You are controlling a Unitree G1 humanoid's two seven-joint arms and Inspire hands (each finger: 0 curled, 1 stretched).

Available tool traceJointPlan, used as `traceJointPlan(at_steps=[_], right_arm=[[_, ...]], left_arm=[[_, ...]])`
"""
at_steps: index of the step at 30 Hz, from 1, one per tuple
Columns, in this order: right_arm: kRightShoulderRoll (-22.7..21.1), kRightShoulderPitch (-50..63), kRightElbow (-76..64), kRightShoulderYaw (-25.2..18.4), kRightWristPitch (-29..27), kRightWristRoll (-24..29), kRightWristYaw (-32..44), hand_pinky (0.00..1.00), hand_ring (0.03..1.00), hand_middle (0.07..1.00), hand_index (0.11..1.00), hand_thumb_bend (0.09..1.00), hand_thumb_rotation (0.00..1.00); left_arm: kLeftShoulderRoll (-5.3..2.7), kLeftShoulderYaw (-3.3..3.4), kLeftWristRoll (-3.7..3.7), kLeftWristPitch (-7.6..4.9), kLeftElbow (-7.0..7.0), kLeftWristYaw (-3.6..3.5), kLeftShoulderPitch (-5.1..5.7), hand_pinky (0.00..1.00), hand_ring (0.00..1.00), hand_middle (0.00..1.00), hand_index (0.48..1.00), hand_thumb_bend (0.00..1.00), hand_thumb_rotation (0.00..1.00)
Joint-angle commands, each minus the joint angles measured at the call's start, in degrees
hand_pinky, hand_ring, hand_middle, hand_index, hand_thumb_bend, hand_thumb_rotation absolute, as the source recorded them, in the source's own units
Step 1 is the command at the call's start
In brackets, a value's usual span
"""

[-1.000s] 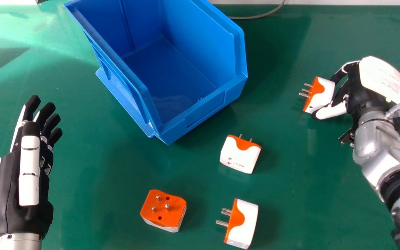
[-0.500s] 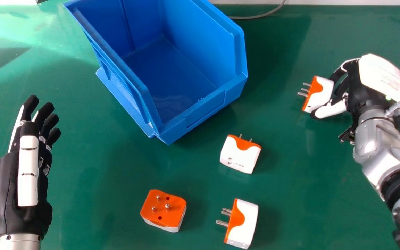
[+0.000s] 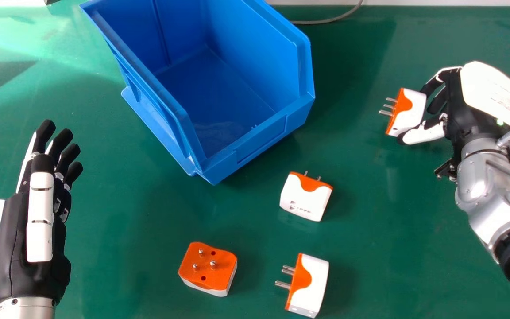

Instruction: Pick all objects and put in blue box

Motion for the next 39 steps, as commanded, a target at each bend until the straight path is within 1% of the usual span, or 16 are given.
traceJointPlan(at_steps=[1,3,5,8,15,18,20,23,26,28,31,32,34,35,38,39], right_arm=[[-1.86,0.34,-2.18,-0.92,-0.17,-0.18,-1.2,0.35,0.428,0.445,0.534,0.514,0.0],[-1.95,0.66,-3.08,-1.18,0.44,-0.17,-0.7,0.33,0.411,0.438,0.539,0.513,0.0],[-2.07,1.09,-4.8,-1.25,1.96,-0.34,0.22,0.33,0.403,0.435,0.54,0.513,0.0],[-2.3,2.52,-9.04,-1.61,4.66,-0.51,1.56,0.32,0.399,0.432,0.54,0.512,0.0],[-4.03,10.74,-22.35,-3.3,3.73,-0.77,1.5,0.33,0.405,0.426,0.54,0.513,0.0],[-4.04,14.65,-29.14,-4.3,4.96,-1.25,1.94,0.32,0.386,0.421,0.537,0.513,0.0],[-4.35,17.03,-33.03,-4.67,5.07,-1.69,2.43,0.27,0.337,0.408,0.528,0.513,0.0],[-4.12,20.19,-38.53,-5.44,5.84,-2.08,3.01,0.26,0.322,0.404,0.524,0.513,0.0],[-3.58,23.01,-43.85,-6.02,7.01,-2.61,4.05,0.24,0.309,0.4,0.521,0.514,0.0],[-3.36,24.88,-47.11,-6.43,6.75,-2.74,5.01,0.24,0.3,0.398,0.519,0.514,0.0],[-3.33,27.43,-51.76,-6.66,6.24,-3.06,6.4,0.23,0.297,0.396,0.518,0.514,0.0],[-3.23,28.19,-53.29,-6.74,6.4,-3.2,6.9,0.22,0.281,0.396,0.513,0.515,0.0],[-2.96,29.51,-56.31,-6.88,7.19,-3.56,8.24,0.21,0.262,0.397,0.506,0.516,0.0],[-2.75,30.05,-57.63,-6.98,7.63,-3.61,8.93,0.2,0.249,0.398,0.502,0.517,0.0],[-1.95,31.68,-62.05,-7.19,9.07,-3.4,11.37,0.19,0.24,0.397,0.498,0.517,0.0],[-1.75,32.19,-63.42,-7.25,9.23,-3.3,12.1,0.19,0.235,0.395,0.496,0.517,0.0]], left_arm=[[0.14,0.28,0.15,-0.39,-0.65,0.21,0.04,0.94,0.93,0.94,0.946,0.5,0.91],[0.01,0.21,-0.04,-0.2,-0.97,0.28,0.1,0.94,0.93,0.94,0.946,0.5,0.92],[0.1,0.19,0.0,-0.19,-1.01,0.27,0.11,0.94,0.93,0.94,0.944,0.5,0.92],[0.28,0.23,0.33,-0.05,-1.17,0.47,0.2,0.94,0.93,0.94,0.942,0.5,0.92],[0.44,0.19,1.01,0.14,-1.36,1.04,0.29,0.93,0.93,0.94,0.943,0.5,0.92],[0.56,0.11,0.46,0.1,-1.09,0.66,0.11,0.93,0.93,0.94,0.944,0.5,0.92],[0.62,0.09,0.27,-0.04,-0.9,0.4,-0.06,0.94,0.94,0.94,0.947,0.5,0.92],[0.47,0.03,-0.03,0.51,-1.34,0.43,-0.03,0.94,0.94,0.94,0.948,0.5,0.92],[0.43,-0.04,0.16,0.65,-1.64,0.55,0.01,0.94,0.94,0.94,0.946,0.5,0.93],[0.59,0.05,0.24,0.44,-1.25,0.44,-0.12,0.94,0.93,0.94,0.944,0.49,0.93],[0.58,0.12,0.3,0.58,-1.42,0.62,-0.09,0.94,0.93,0.94,0.943,0.49,0.93],[0.68,0.13,0.18,0.42,-1.24,0.37,-0.15,0.94,0.93,0.94,0.942,0.49,0.93],[0.92,0.12,0.33,0.12,-1.0,0.07,-0.23,0.94,0.93,0.94,0.941,0.49,0.93],[0.95,0.16,0.17,-0.01,-0.85,-0.16,-0.3,0.94,0.93,0.94,0.942,0.48,0.93],[0.91,0.29,0.05,-0.12,-0.66,-0.48,-0.37,0.94,0.93,0.94,0.942,0.49,0.94],[0.85,0.3,0.14,-0.09,-0.79,-0.44,-0.3,0.94,0.93,0.94,0.943,0.49,0.94]])
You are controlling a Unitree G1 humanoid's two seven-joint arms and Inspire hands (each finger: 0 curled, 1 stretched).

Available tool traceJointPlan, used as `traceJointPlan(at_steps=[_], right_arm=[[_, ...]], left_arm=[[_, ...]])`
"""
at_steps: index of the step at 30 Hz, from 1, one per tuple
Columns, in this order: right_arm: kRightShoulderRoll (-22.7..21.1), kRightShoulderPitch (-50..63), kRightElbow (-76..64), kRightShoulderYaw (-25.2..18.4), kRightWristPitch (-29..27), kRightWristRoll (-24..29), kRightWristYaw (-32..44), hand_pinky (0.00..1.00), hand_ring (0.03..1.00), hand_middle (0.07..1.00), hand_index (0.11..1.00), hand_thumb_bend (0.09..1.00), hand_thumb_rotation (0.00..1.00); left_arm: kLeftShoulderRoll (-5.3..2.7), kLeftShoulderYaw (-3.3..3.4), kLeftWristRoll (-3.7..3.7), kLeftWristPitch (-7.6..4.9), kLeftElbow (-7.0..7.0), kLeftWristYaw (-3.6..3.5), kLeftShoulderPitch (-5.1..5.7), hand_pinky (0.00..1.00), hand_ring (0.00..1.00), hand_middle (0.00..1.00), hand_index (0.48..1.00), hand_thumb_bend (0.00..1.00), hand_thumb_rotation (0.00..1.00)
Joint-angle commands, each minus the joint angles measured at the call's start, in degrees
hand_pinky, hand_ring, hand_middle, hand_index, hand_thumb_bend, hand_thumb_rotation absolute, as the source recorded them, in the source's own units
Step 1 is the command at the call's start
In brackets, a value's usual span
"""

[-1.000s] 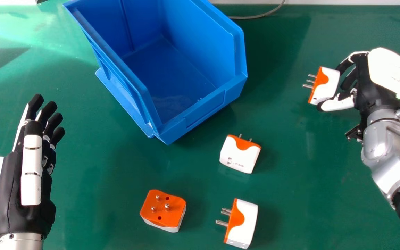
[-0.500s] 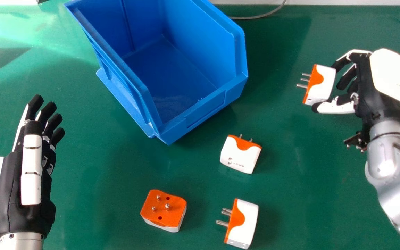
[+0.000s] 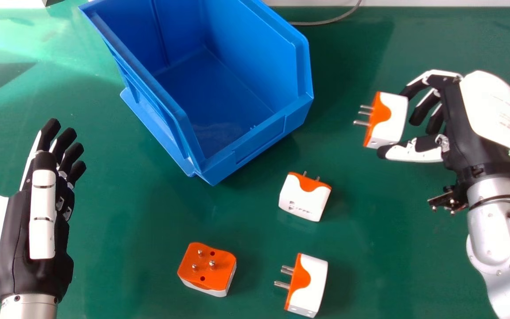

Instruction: Pick all objects and put in blue box

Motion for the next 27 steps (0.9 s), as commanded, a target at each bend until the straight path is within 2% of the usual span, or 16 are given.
traceJointPlan(at_steps=[1,6,9,11,14,17,20,27], right_arm=[[0.35,0.82,-4.67,-1.18,0.31,-0.84,1.32,0.19,0.234,0.394,0.496,0.516,0.0],[2.0,2.24,-10.65,-0.5,3.34,-2.6,4.78,0.19,0.242,0.391,0.501,0.514,0.0],[3.13,2.59,-13.76,-0.03,5.11,-3.84,7.16,0.19,0.243,0.39,0.503,0.513,0.0],[3.77,2.55,-15.32,0.29,5.88,-4.34,8.55,0.2,0.247,0.39,0.506,0.512,0.0],[4.17,2.55,-16.72,0.77,4.36,-5.23,9.22,0.2,0.253,0.39,0.51,0.511,0.0],[4.62,2.38,-17.5,1.3,2.82,-5.64,9.24,0.2,0.262,0.393,0.515,0.51,0.0],[5.34,1.86,-18.48,1.89,2.87,-5.89,10.26,0.2,0.259,0.391,0.515,0.51,0.0],[7.47,0.56,-20.54,2.61,3.08,-5.66,13.39,0.19,0.243,0.388,0.511,0.509,0.0]], left_arm=[[0.56,0.59,0.23,-1.09,-0.75,-0.1,0.24,0.94,0.93,0.94,0.944,0.49,0.94],[0.82,0.66,0.22,-1.32,-0.24,-0.45,0.07,0.94,0.94,0.94,0.944,0.49,0.94],[0.8,0.71,0.6,-1.12,-0.46,0.01,0.12,0.94,0.94,0.94,0.944,0.49,0.94],[0.65,0.67,0.53,-0.93,-0.74,0.24,0.1,0.94,0.93,0.94,0.943,0.5,0.94],[0.53,0.59,0.23,-0.6,-0.96,0.29,0.04,0.94,0.93,0.94,0.942,0.5,0.93],[0.61,0.6,0.44,-0.68,-0.77,0.45,-0.24,0.94,0.93,0.94,0.941,0.49,0.93],[0.75,0.58,0.19,-0.53,-0.76,0.25,-0.46,0.94,0.93,0.94,0.943,0.49,0.93],[0.57,0.4,0.59,-0.36,-0.9,0.71,-0.65,0.95,0.94,0.94,0.949,0.48,0.94]])
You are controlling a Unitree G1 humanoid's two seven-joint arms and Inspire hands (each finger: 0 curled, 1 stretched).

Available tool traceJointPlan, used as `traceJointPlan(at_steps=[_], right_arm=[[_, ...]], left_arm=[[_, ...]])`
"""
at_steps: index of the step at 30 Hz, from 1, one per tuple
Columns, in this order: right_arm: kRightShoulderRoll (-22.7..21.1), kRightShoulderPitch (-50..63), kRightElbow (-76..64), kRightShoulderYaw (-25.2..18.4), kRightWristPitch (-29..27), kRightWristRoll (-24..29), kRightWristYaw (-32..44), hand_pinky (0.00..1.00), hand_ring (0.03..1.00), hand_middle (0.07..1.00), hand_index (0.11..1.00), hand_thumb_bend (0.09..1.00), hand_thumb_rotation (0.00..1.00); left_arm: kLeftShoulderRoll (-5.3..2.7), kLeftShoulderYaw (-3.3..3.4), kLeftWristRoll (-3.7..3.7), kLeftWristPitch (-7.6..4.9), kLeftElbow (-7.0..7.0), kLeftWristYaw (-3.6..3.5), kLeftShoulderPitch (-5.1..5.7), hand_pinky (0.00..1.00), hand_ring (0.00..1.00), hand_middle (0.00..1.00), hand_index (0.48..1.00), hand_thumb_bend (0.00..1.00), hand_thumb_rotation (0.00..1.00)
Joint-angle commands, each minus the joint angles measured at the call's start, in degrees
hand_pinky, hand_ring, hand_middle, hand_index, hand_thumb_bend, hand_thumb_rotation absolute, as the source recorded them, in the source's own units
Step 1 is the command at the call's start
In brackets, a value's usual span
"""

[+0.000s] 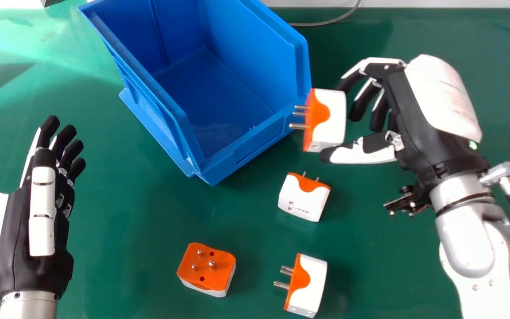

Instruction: Pick all objects and put in blue box

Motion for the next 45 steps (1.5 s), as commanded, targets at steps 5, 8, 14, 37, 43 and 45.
traceJointPlan(at_steps=[5,8,14,37,43,45], right_arm=[[2.07,-2.89,-4.05,0.57,-1.05,-0.13,2.65,0.18,0.226,0.385,0.504,0.509,0.0],[3.13,-3.61,-4.54,1.31,-0.85,-0.55,3.45,0.17,0.213,0.382,0.498,0.509,0.0],[4.73,-5.96,-3.72,3.21,-2.13,-1.15,4.2,0.16,0.208,0.382,0.497,0.509,0.0],[9.77,-18.19,10.48,8.63,-6.05,-4.96,0.88,0.16,0.199,0.384,0.498,0.51,0.0],[11.76,-22.35,15.91,8.62,-4.62,-5.62,0.46,0.15,0.185,0.382,0.491,0.511,0.0],[12.49,-23.88,18.06,8.6,-4.35,-5.76,-0.24,0.15,0.187,0.379,0.492,0.51,0.0]], left_arm=[[0.37,0.25,0.62,-0.57,-0.84,0.36,-0.24,0.95,0.94,0.94,0.953,0.48,0.95],[0.41,0.22,0.73,-0.71,-0.75,0.4,-0.28,0.95,0.94,0.94,0.952,0.49,0.95],[0.37,0.14,0.92,-0.97,-0.84,0.41,-0.15,0.95,0.94,0.94,0.956,0.49,0.95],[0.3,0.18,0.4,-0.86,-0.85,-0.19,-0.21,0.95,0.94,0.94,0.941,0.49,0.94],[0.4,0.17,0.18,-0.79,-1.02,-0.51,-0.25,0.95,0.94,0.94,0.939,0.49,0.94],[0.36,0.14,0.34,-0.74,-1.18,-0.37,-0.15,0.95,0.94,0.94,0.937,0.49,0.93]])
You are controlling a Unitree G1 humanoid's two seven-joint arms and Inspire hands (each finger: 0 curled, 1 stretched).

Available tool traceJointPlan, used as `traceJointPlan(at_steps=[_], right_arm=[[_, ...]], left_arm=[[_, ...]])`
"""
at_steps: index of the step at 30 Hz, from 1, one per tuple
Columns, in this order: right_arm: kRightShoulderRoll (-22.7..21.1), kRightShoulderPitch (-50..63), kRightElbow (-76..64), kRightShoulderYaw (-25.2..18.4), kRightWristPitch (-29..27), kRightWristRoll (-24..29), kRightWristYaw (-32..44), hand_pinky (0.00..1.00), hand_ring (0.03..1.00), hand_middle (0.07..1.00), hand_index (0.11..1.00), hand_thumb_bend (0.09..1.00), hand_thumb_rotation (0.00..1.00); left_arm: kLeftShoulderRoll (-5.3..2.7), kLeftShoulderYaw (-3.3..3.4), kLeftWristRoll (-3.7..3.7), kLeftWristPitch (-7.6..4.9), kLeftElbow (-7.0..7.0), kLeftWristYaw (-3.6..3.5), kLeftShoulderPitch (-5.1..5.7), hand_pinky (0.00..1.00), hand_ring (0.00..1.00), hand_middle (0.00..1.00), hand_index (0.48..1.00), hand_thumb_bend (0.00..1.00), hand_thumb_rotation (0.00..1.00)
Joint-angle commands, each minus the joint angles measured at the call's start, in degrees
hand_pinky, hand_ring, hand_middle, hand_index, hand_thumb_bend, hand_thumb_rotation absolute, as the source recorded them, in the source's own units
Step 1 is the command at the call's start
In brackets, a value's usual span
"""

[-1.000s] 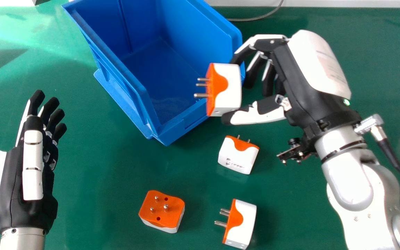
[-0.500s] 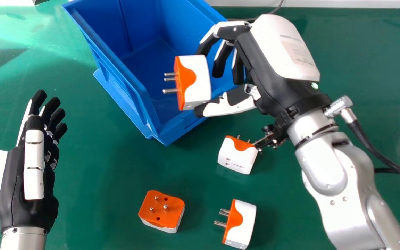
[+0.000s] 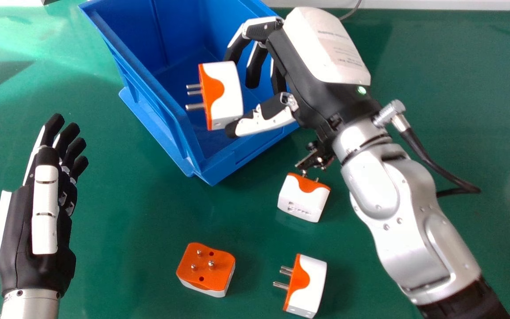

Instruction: Pick all objects and put in blue box

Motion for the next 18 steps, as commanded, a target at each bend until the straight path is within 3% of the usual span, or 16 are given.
traceJointPlan(at_steps=[1,5,7,9,18], right_arm=[[1.32,-3.81,1.38,-0.38,-0.22,-0.58,-2.27,0.15,0.187,0.379,0.492,0.51,0.0],[2.18,-6.75,6.16,-0.26,-0.42,-0.21,-3.89,0.14,0.184,0.377,0.493,0.51,0.0],[2.48,-8.12,8.37,-0.01,-0.27,-0.43,-4.56,0.15,0.188,0.377,0.495,0.51,0.0],[2.67,-9.66,11.04,0.41,-0.23,-0.99,-5.54,0.15,0.191,0.377,0.495,0.509,0.0],[3.79,-14.08,21.55,0.76,-1.66,0.02,-9.61,0.17,0.217,0.38,0.5,0.51,0.0]], left_arm=[[0.42,0.36,0.14,-0.81,-1.16,-0.07,0.2,0.95,0.94,0.94,0.937,0.49,0.93],[0.4,0.36,-0.1,-1.24,-0.71,-0.47,0.04,0.95,0.93,0.94,0.937,0.49,0.93],[0.31,0.33,0.03,-1.28,-0.86,-0.34,0.15,0.95,0.93,0.94,0.937,0.49,0.93],[0.08,0.29,0.3,-1.0,-1.43,0.2,0.46,0.95,0.93,0.93,0.936,0.48,0.94],[-0.03,0.04,0.74,-0.16,-2.86,1.35,1.44,0.94,0.93,0.93,0.934,0.48,0.94]])
